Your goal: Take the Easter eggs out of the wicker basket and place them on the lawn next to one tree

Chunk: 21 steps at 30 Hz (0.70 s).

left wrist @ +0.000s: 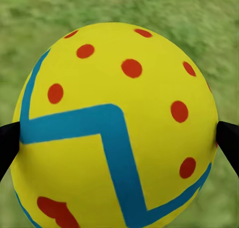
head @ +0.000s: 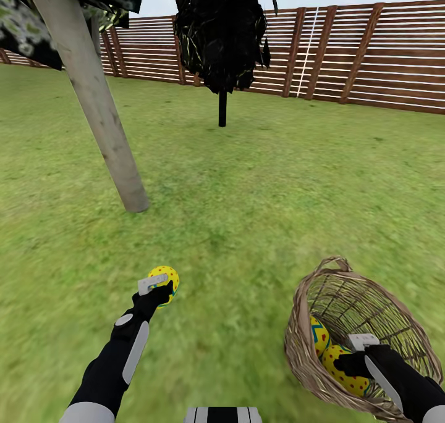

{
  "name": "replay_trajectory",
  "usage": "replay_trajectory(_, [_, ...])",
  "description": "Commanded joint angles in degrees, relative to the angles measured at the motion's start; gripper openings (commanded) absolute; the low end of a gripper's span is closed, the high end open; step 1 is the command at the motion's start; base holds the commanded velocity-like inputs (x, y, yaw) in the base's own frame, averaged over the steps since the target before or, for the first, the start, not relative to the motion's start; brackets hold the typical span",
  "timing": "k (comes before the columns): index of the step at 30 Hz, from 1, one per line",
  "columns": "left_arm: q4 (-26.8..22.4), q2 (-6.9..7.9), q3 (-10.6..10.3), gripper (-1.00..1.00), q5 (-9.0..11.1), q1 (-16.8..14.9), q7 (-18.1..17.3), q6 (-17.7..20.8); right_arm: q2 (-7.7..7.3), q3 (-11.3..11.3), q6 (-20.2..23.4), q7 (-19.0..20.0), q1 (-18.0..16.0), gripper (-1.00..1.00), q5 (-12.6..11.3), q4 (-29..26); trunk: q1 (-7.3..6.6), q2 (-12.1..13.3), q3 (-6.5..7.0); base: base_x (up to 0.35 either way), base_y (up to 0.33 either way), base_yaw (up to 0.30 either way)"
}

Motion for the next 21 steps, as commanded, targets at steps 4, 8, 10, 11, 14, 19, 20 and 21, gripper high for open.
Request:
replay_trajectory(4, [-0.04,0.00,0.04,-1.00,0.60,-0.03,0.20,0.35,-0.05,0.24,0.23,0.17,0.01,-1.00,-0.56,-0.09,-0.01,-0.02,-0.05,0.000,0.000,0.000])
replay_trajectory(8, [-0.01,-0.04,-0.03,-1.00,0.60,-0.03,0.20,0.38,0.03,0.24,0.22,0.17,0.01,-1.00,-0.56,-0.10,-0.01,-0.02,-0.05,0.000,0.000,0.000])
replay_trajectory(10, [-0.01,-0.05,-0.03,-1.00,0.60,-0.03,0.20,0.38,0.03,0.24,0.24,0.17,-0.01,-1.00,-0.56,-0.10,-0.01,-0.02,-0.05,0.000,0.000,0.000])
replay_trajectory(11, [-0.01,-0.05,-0.03,-1.00,0.60,-0.03,0.20,0.39,0.03,0.24,0.23,0.17,-0.01,-1.00,-0.56,-0.08,-0.01,-0.02,-0.05,0.000,0.000,0.000])
replay_trajectory(14, [-0.01,-0.08,-0.04,-1.00,0.58,-0.03,0.20,0.39,0.03,0.24,0.21,0.17,0.01,-1.00,-0.56,-0.08,-0.01,-0.02,-0.05,0.000,0.000,0.000])
replay_trajectory(19, [-0.01,-0.09,-0.04,-1.00,0.52,-0.03,0.30,0.39,0.03,0.24,0.24,0.17,0.01,-1.00,-0.56,-0.10,-0.01,-0.02,-0.05,0.000,0.000,0.000])
replay_trajectory(20, [-0.01,-0.09,-0.04,-1.00,0.52,-0.03,0.38,0.39,0.03,0.24,0.24,0.17,0.00,-1.00,-0.56,-0.08,-0.03,0.00,0.17,0.000,0.000,0.000])
replay_trajectory(21, [-0.01,-0.09,-0.04,-1.00,0.50,-0.03,0.43,0.39,0.03,0.24,0.24,0.17,0.01,-1.00,-0.56,-0.08,-0.06,0.01,0.39,0.000,0.000,0.000])
